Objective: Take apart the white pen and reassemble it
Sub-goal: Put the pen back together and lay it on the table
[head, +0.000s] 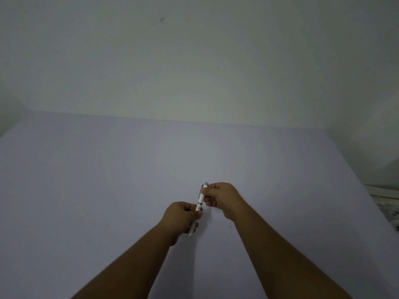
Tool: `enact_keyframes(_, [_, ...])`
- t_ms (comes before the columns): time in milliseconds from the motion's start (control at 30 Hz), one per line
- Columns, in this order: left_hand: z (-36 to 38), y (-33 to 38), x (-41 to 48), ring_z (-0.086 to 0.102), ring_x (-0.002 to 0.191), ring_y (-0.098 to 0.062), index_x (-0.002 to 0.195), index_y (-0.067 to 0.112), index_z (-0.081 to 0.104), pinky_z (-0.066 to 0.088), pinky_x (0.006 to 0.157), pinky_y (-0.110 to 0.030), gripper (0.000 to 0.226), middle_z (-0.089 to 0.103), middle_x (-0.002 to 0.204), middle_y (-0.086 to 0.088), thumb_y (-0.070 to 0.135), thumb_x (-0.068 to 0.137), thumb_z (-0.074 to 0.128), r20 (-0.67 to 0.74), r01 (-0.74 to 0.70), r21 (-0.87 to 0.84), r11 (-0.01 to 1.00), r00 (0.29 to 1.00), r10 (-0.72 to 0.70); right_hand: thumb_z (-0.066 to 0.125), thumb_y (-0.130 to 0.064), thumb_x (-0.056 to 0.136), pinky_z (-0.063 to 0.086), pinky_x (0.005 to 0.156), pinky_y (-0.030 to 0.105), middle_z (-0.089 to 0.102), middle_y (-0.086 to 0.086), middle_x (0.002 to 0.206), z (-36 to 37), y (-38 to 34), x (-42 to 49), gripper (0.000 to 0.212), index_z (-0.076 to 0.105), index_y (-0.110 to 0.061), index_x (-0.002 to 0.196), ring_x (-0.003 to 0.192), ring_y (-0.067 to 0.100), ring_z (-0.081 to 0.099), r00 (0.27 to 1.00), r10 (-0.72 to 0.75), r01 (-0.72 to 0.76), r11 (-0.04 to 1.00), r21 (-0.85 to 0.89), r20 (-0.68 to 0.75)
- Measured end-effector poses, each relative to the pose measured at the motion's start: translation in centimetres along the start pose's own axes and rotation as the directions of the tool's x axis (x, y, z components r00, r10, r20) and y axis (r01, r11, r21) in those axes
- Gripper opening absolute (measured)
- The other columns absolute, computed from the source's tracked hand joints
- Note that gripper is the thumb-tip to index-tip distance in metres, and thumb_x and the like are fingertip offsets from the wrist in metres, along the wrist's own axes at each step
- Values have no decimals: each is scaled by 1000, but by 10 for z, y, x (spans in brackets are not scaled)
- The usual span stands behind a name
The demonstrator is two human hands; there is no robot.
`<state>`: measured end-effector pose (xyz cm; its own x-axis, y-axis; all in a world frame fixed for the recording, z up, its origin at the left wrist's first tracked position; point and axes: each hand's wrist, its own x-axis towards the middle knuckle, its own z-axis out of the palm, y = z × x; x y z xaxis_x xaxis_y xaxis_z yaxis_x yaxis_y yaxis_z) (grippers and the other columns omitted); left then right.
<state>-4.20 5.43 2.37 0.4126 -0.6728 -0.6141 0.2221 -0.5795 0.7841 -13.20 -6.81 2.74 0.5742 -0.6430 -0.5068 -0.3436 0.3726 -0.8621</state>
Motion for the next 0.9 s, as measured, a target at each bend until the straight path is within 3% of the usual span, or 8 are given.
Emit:
enact_keyframes(400, [1, -1, -2, 63, 60, -19, 96, 7, 70, 53, 50, -25, 13, 67, 76, -9, 9, 83, 66, 2, 17, 0, 1000, 1000, -17, 68, -10, 81, 56, 55, 18, 68, 5, 65, -2, 4, -4, 11, 69, -7, 71, 56, 13, 60, 1000, -10, 10, 1000, 5, 11])
enact_keyframes(533, [2, -3, 7, 62, 61, -19, 95, 9, 71, 53, 50, -25, 13, 65, 75, -9, 12, 83, 67, -36, 23, -25, 999, 999, -24, 65, -19, 84, 58, 61, 24, 65, 6, 68, -3, 7, 5, 17, 66, -6, 74, 57, 14, 58, 993, -7, 5, 1000, -21, -122])
enact_keyframes(633, [2, -11, 19, 58, 63, -22, 95, 10, 71, 56, 58, -33, 14, 62, 72, -8, 14, 82, 68, -96, 28, -56, 998, 995, -33, 51, -15, 87, 56, 77, 40, 66, 16, 76, -15, 12, 16, 26, 66, 5, 79, 67, 26, 63, 943, -85, -30, 941, -336, -322])
enact_keyframes(733, [5, -22, 34, 59, 73, -21, 92, 15, 73, 55, 71, -36, 13, 64, 74, -1, 18, 79, 72, -169, 28, 16, 999, 985, -25, 43, -14, 92, 51, 78, 33, 70, 20, 96, -27, 23, 16, 29, 65, 4, 89, 91, 33, 65, 922, -144, -149, 724, -673, -358])
enact_keyframes(833, [10, -30, 44, 59, 70, -13, 92, 19, 72, 45, 57, -22, 15, 65, 75, 5, 19, 77, 73, -232, 19, 86, 996, 973, 1, 51, -15, 87, 43, 61, 25, 66, 17, 79, -35, 41, 18, 24, 53, -10, 63, 73, 25, 61, 926, -79, -227, 667, -710, -370])
enact_keyframes(900, [13, -34, 49, 60, 70, -12, 88, 21, 69, 41, 54, -20, 13, 65, 75, 7, 20, 75, 74, -267, 20, 112, 994, 964, 10, 55, -16, 82, 46, 60, 26, 63, 13, 73, -36, 52, 20, 22, 53, -9, 62, 70, 23, 59, 919, -19, -269, 699, -662, -394])
